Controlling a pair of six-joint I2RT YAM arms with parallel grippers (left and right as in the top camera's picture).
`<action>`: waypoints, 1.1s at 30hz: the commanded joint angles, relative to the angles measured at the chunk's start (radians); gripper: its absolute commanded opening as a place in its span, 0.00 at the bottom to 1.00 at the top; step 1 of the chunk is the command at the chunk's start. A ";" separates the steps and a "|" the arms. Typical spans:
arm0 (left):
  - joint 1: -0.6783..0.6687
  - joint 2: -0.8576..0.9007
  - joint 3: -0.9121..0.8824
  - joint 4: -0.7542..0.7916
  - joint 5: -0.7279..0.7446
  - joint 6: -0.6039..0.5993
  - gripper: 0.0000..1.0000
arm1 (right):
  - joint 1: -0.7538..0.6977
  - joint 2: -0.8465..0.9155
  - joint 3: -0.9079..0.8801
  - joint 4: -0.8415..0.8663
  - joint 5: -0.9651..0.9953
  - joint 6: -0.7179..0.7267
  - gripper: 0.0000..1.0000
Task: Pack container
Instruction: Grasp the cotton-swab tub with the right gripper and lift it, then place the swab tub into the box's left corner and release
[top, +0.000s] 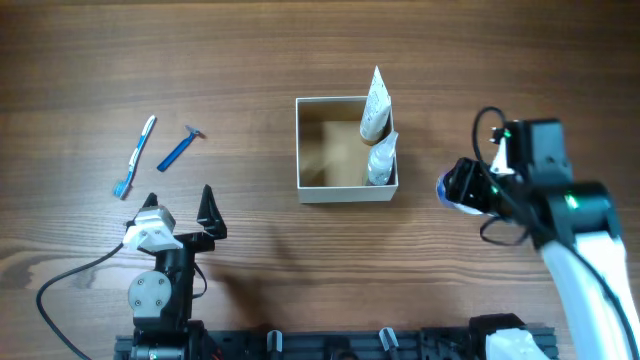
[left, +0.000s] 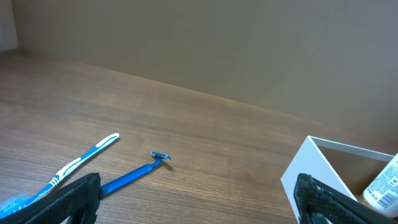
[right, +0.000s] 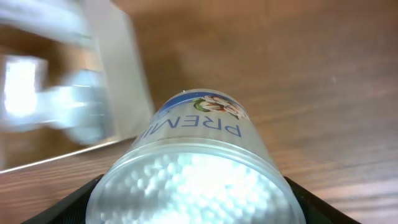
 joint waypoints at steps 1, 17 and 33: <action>0.005 -0.002 -0.001 -0.005 -0.013 -0.011 1.00 | 0.059 -0.119 0.077 0.008 -0.092 -0.039 0.63; 0.005 -0.002 -0.001 -0.005 -0.013 -0.011 1.00 | 0.490 0.077 0.147 0.256 -0.102 -0.088 0.61; 0.005 -0.002 -0.001 -0.005 -0.013 -0.011 1.00 | 0.542 0.594 0.458 0.288 0.192 -0.157 0.72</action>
